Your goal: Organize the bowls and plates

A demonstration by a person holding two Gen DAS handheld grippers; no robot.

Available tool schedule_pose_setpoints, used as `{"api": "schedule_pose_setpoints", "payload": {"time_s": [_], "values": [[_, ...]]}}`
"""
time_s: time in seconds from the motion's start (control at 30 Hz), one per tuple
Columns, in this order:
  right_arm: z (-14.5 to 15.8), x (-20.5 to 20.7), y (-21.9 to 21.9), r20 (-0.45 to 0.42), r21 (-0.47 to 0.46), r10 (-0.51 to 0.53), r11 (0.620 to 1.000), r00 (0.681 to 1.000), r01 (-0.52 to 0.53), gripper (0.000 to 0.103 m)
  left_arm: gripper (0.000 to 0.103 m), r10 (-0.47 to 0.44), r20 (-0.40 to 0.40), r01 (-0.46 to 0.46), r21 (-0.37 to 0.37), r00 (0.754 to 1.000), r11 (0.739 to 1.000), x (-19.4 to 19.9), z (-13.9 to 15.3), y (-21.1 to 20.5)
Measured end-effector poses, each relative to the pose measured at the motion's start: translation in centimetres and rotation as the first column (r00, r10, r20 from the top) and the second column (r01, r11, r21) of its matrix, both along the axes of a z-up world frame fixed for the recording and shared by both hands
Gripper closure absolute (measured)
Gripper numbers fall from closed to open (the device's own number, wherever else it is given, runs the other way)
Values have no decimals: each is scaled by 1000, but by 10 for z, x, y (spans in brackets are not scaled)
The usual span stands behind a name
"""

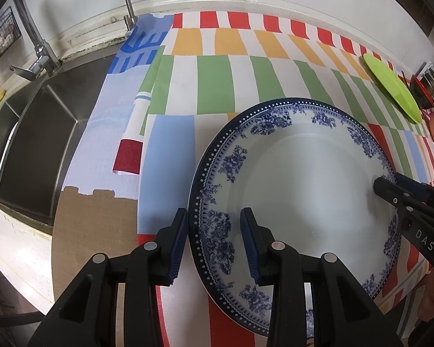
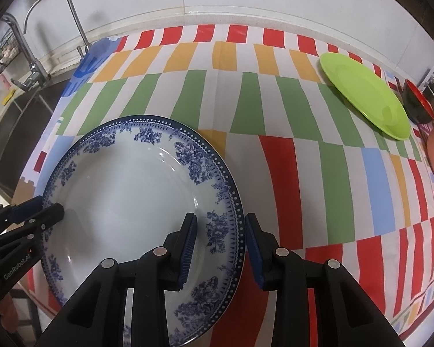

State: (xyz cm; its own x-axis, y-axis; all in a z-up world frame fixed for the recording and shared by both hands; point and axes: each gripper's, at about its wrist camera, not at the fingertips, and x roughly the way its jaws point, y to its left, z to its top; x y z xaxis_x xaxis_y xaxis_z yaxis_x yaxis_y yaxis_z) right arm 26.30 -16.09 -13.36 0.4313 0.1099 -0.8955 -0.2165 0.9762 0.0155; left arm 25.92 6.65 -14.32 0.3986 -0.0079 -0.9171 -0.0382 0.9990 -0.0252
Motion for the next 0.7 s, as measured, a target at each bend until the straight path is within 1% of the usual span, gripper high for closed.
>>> {"api": "schedule_pose_setpoints", "payload": {"time_s": [0.17, 0.27, 0.33, 0.4, 0.43, 0.57, 0.6, 0.67, 0.7], "values": [[-1, 0, 0, 1, 1, 9, 1000, 1000, -9, 67, 65, 6, 7, -6, 4, 1000, 1000, -2, 0, -2], [0, 1, -2, -7, 19, 8, 1000, 1000, -8, 66, 57, 8, 18, -9, 9, 1000, 1000, -3, 2, -5], [0, 2, -4, -11, 32, 9, 999, 1000, -9, 66, 51, 11, 42, -12, 15, 999, 1000, -5, 7, -6], [2, 1, -6, -9, 44, 9, 999, 1000, -9, 63, 45, 17, 67, -19, 31, 998, 999, -7, 13, -7], [4, 0, -8, -1, 45, 5, 999, 1000, -5, 61, 43, 17, 82, -20, 40, 996, 999, -8, 17, -8], [17, -4, -14, 53, 48, -2, 999, 999, -1, 59, 39, 5, 129, -13, 58, 992, 998, -9, 32, -14], [21, -5, -16, 66, 49, -5, 999, 998, 2, 57, 38, -3, 143, -6, 60, 990, 998, -9, 36, -17], [29, -6, -22, 99, 50, -20, 999, 995, 15, 50, 37, -17, 162, 7, 65, 987, 998, -7, 43, -22], [33, -6, -25, 118, 49, -28, 999, 993, 23, 49, 37, -25, 171, 14, 67, 985, 998, -6, 47, -26]]}}
